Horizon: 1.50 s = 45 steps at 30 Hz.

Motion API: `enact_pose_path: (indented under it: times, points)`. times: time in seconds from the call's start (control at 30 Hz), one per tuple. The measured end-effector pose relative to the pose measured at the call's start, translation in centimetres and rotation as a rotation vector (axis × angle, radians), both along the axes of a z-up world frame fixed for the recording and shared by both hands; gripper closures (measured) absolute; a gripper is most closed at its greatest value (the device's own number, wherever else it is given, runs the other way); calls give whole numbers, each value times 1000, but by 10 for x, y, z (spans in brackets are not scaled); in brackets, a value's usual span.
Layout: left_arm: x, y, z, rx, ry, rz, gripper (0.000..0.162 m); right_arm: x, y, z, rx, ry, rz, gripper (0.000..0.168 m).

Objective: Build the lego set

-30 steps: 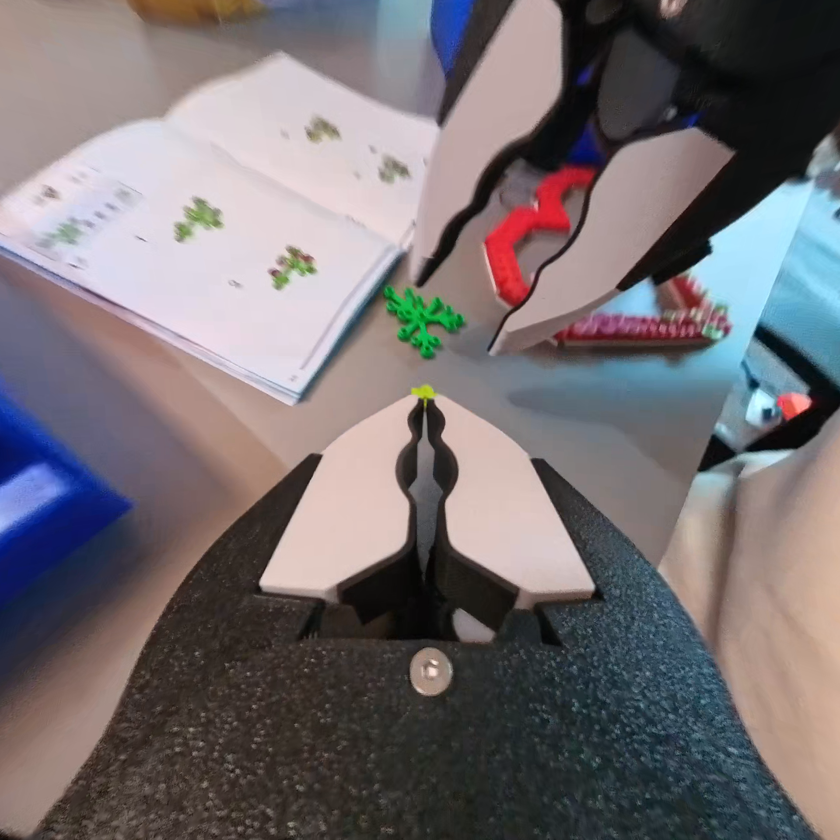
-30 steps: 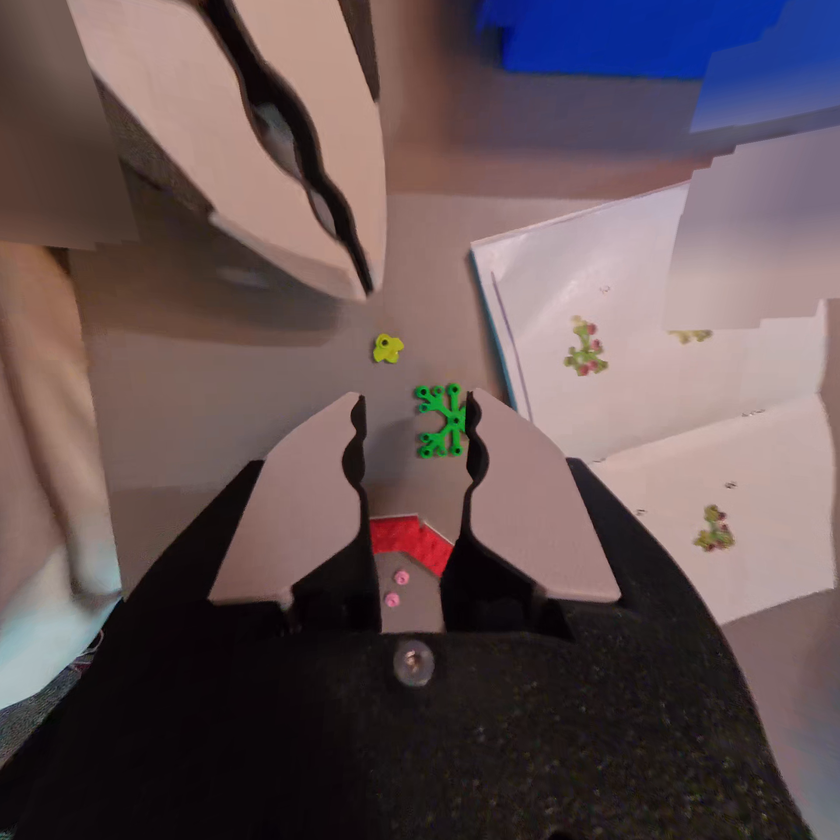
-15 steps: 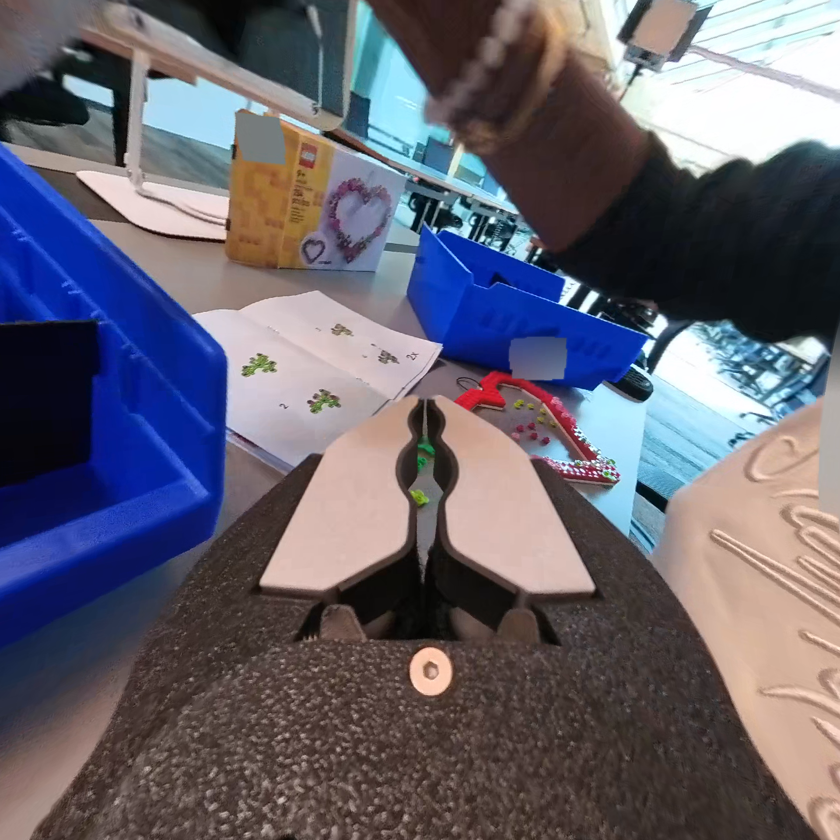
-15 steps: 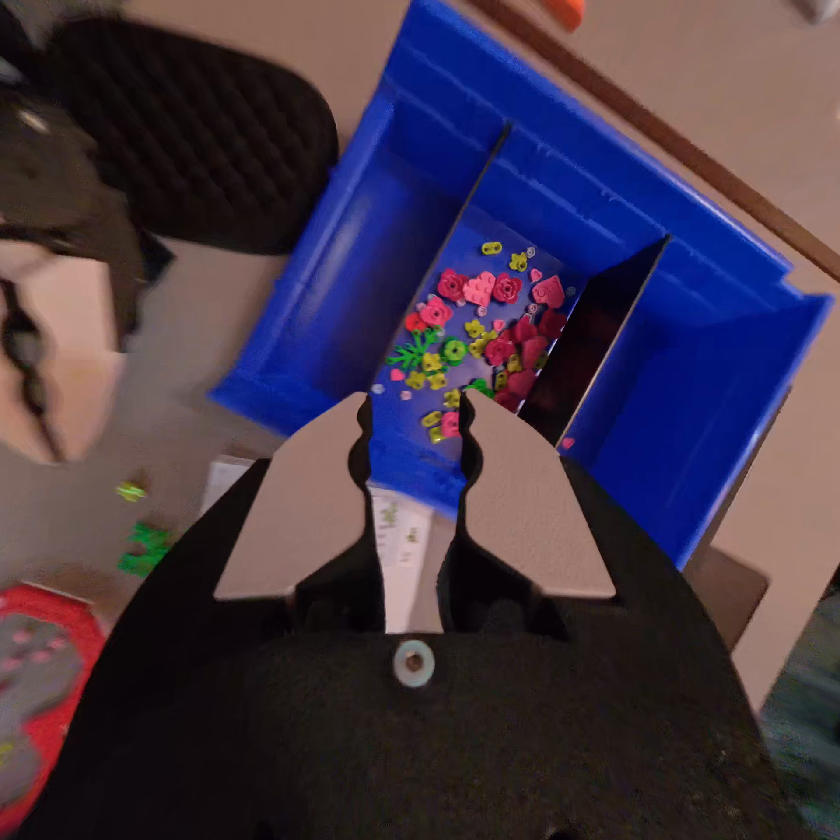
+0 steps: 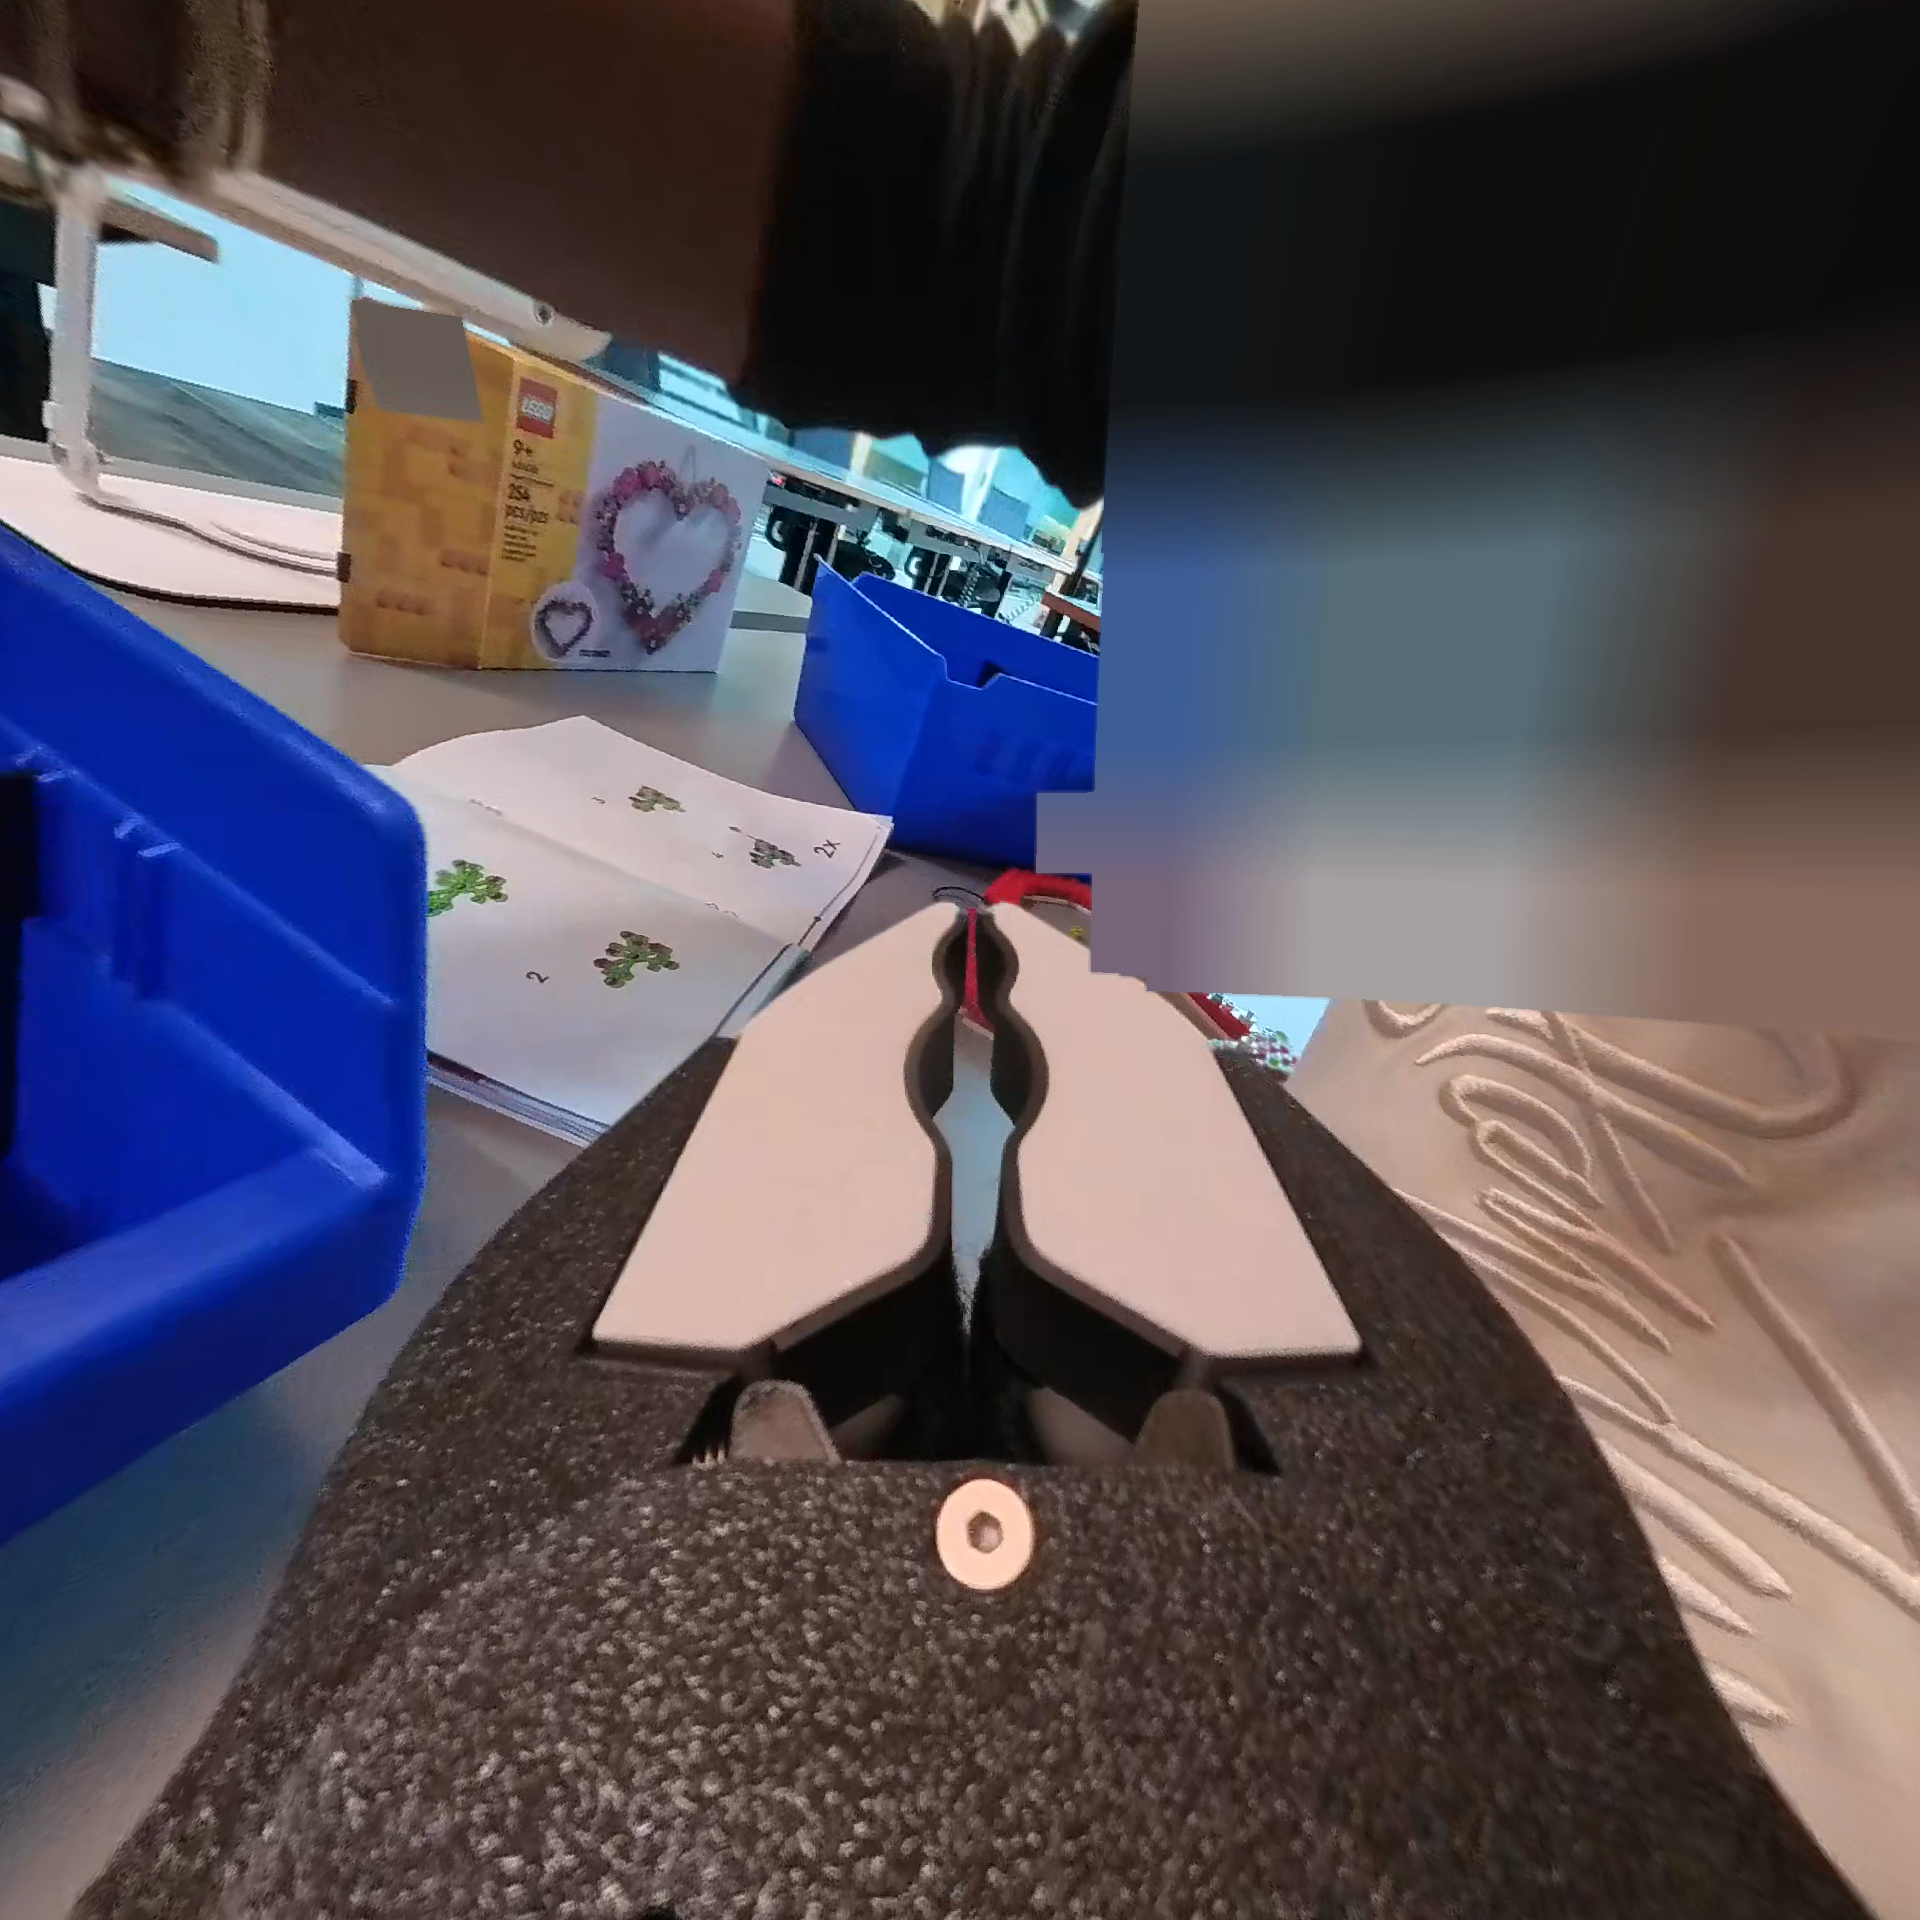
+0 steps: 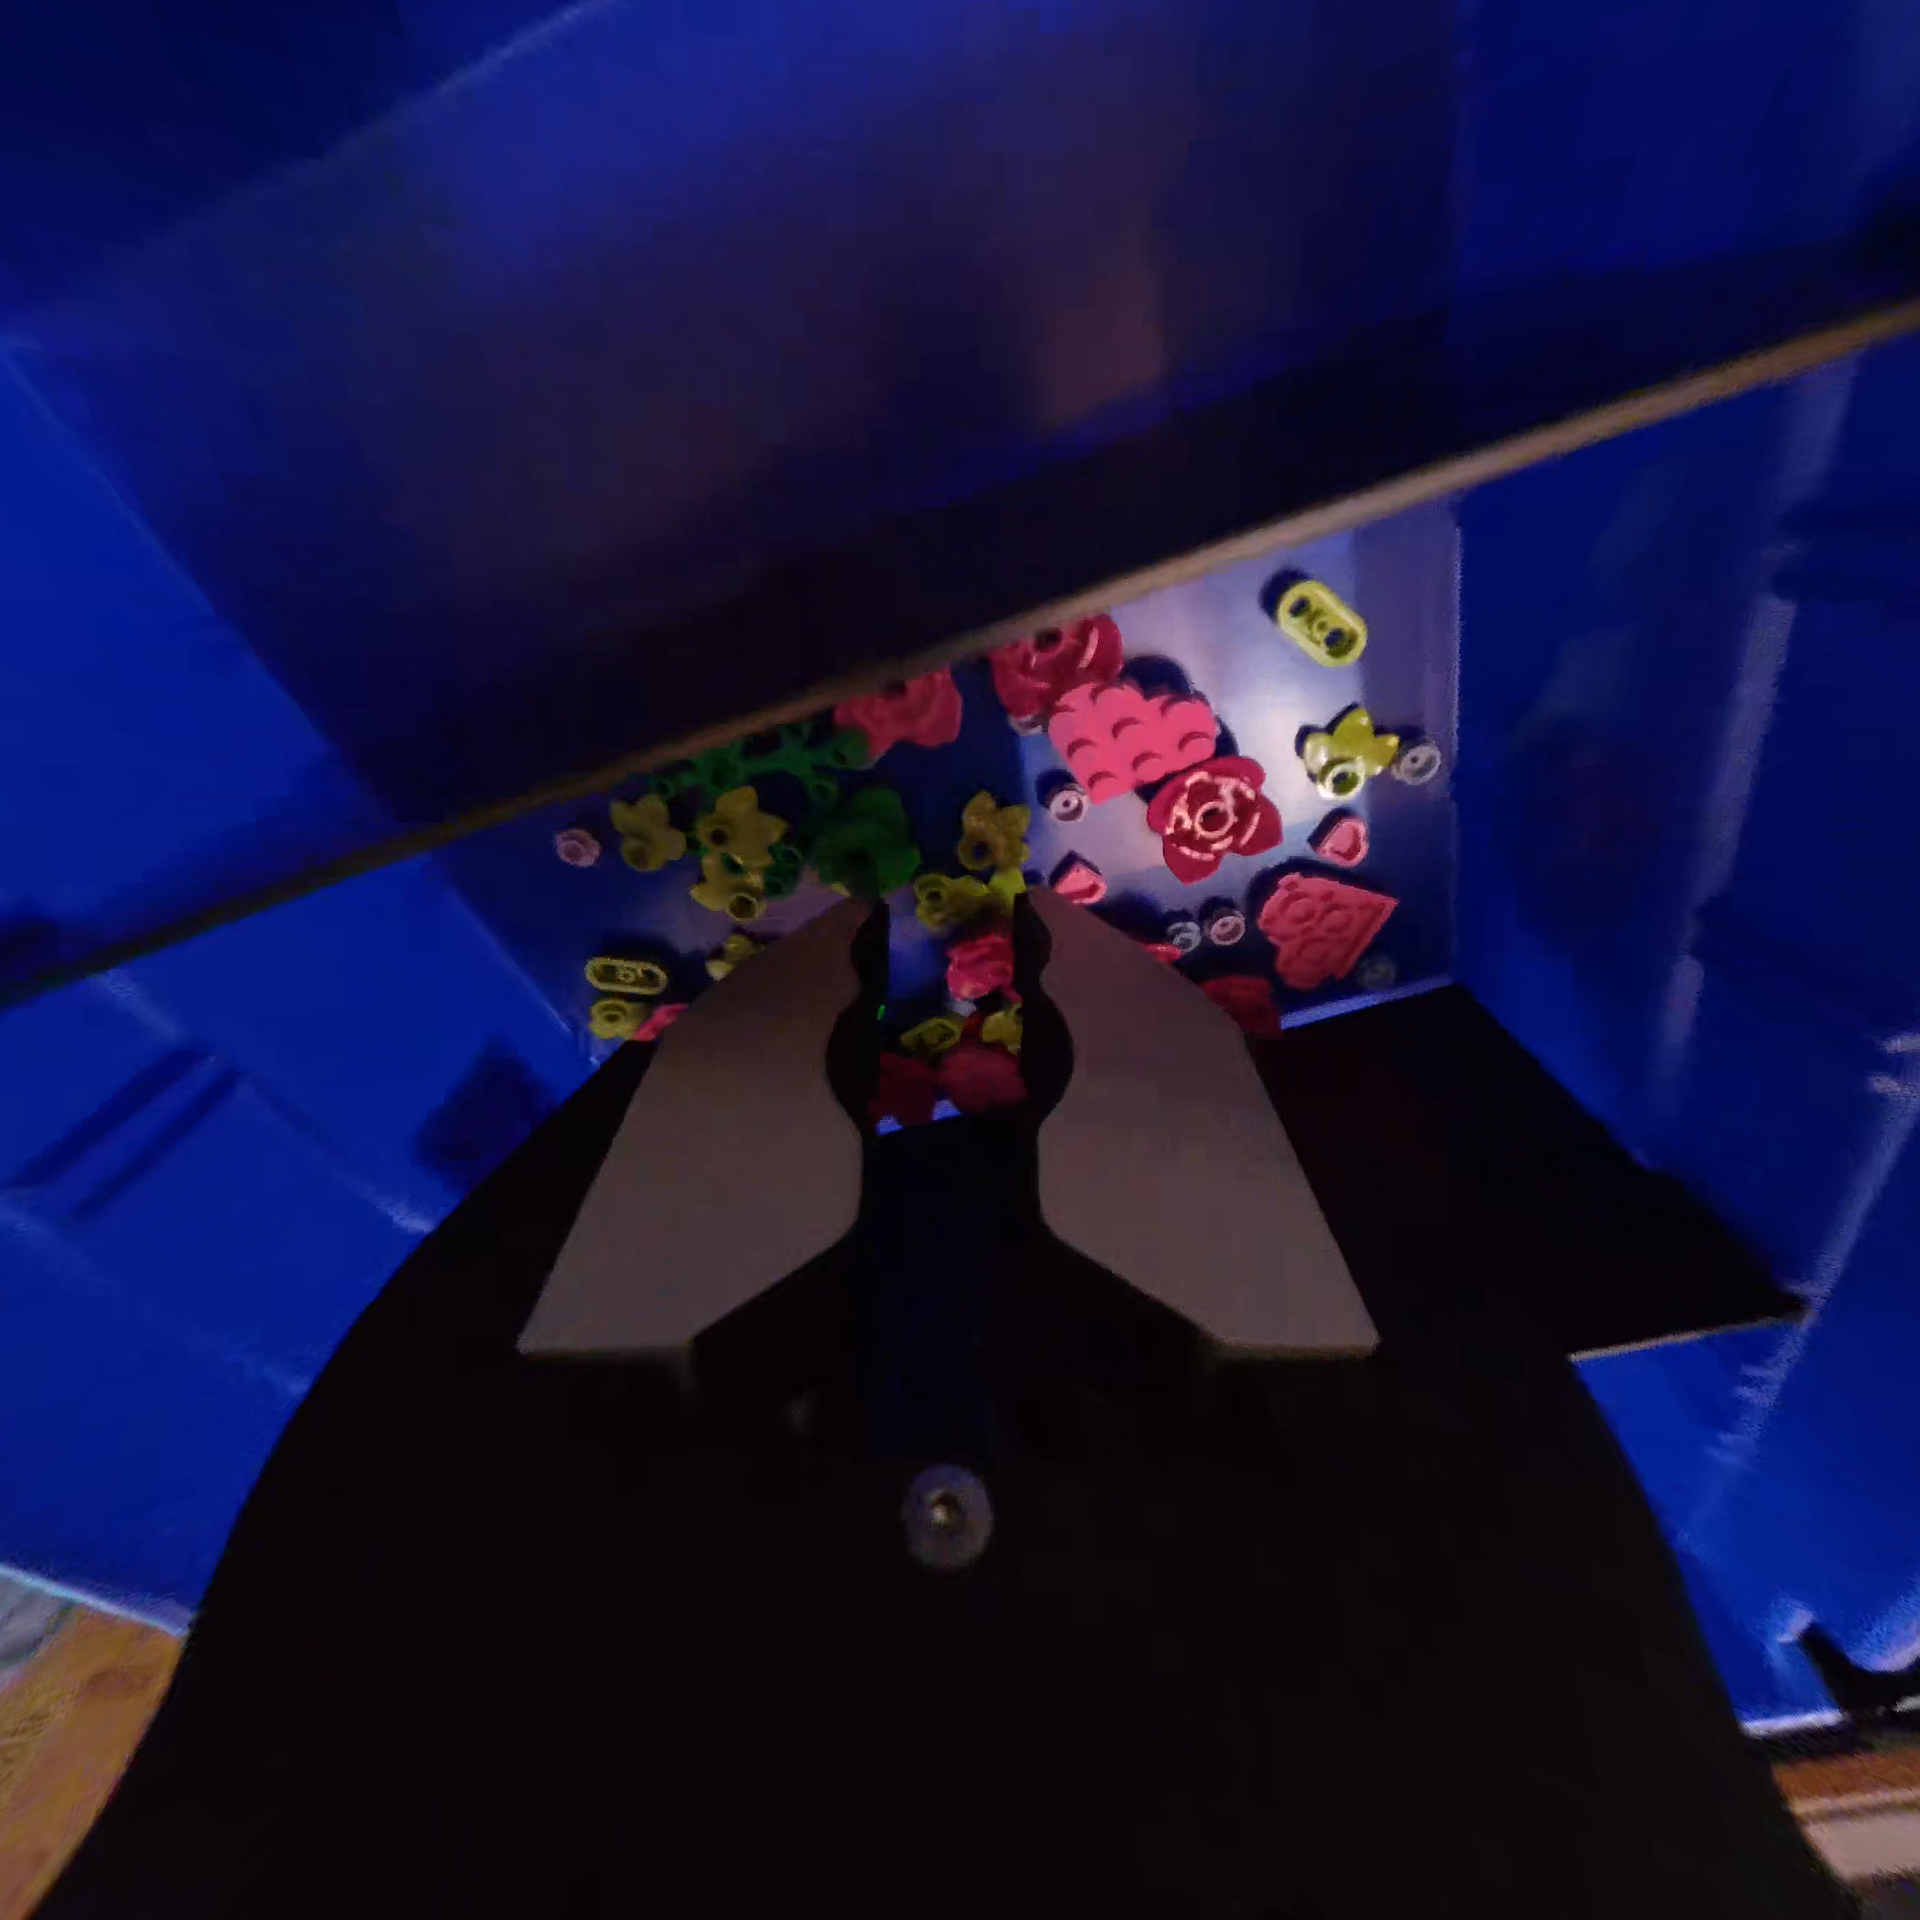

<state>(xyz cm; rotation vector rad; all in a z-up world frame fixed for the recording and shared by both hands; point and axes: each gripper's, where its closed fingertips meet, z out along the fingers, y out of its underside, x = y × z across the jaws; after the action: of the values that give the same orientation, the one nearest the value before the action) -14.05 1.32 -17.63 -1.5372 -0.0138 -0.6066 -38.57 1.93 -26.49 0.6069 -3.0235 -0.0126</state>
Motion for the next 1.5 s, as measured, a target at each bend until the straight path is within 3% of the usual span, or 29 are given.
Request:
enact_pose_path:
  times: [0.23, 0.4, 0.63, 0.73, 0.83, 0.93, 1.0, 1.1, 1.23, 1.37, 1.5]
  points:
    - [6, -1, 4, 17, 7, -26, 162, -5, -2, -7, 53, 29, 97, 138]
    - [6, -2, 4, 18, 0, -31, 162, -6, -1, -11, 24, 46, 118, 160]
    - [8, -1, 2, 5, 4, -36, 162, -8, 0, -4, -50, 45, 23, 161]
    - [6, -1, 2, 9, 13, -23, 162, -5, -10, 27, -216, 52, -66, 161]
    - [-1, -2, 5, 16, -3, 17, 162, 11, -17, 84, -424, 45, -225, 161]
    - [-17, -5, 6, -2, -6, 110, 162, 59, -15, 137, -560, 20, -388, 162]
    - [-31, -6, 8, 0, -25, 193, 162, 109, -10, 152, -609, -24, -496, 161]
    - [-54, -10, 15, 26, -109, 335, 162, 187, -1, 128, -656, -130, -724, 162]
    - [-66, -16, 21, 61, -183, 408, 162, 269, 7, 45, -613, -213, -946, 162]
    - [-55, -12, 22, 29, -88, 408, 161, 297, 18, -8, -484, -67, -956, 161]
    - [-43, -8, 26, 31, -5, 376, 161, 295, 12, -13, -512, 20, -904, 153]
